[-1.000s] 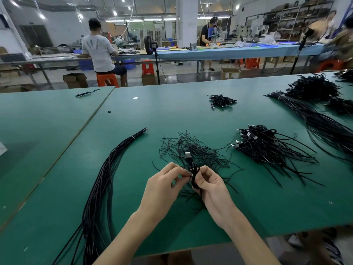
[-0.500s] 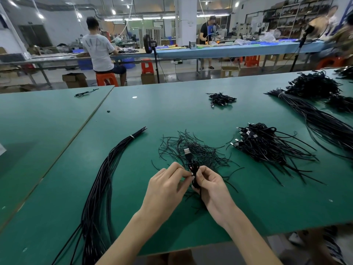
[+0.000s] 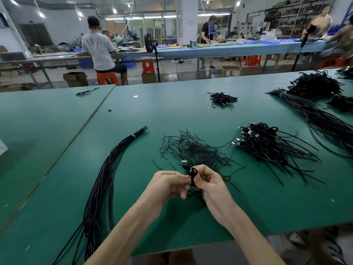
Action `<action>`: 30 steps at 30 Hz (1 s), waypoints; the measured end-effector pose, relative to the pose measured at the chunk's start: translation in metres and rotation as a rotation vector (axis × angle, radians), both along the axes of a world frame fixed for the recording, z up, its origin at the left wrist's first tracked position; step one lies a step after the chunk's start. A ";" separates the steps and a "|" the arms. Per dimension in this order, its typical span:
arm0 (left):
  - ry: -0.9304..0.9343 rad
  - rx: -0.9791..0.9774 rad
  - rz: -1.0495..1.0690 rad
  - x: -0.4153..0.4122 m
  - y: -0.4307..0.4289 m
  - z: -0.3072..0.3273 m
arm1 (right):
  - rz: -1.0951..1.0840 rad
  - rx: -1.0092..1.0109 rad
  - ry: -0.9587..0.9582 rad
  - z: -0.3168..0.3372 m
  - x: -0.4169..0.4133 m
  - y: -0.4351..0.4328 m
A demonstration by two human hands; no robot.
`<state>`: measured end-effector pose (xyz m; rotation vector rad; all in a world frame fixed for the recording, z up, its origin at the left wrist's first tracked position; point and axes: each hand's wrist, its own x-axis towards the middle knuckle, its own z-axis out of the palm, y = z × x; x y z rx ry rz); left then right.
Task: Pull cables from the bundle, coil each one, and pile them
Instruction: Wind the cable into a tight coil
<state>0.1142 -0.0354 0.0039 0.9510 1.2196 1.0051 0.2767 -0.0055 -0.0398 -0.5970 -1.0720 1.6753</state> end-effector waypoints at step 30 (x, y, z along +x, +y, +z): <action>0.979 0.883 0.156 0.002 -0.006 -0.012 | -0.040 -0.158 -0.046 0.006 -0.003 -0.005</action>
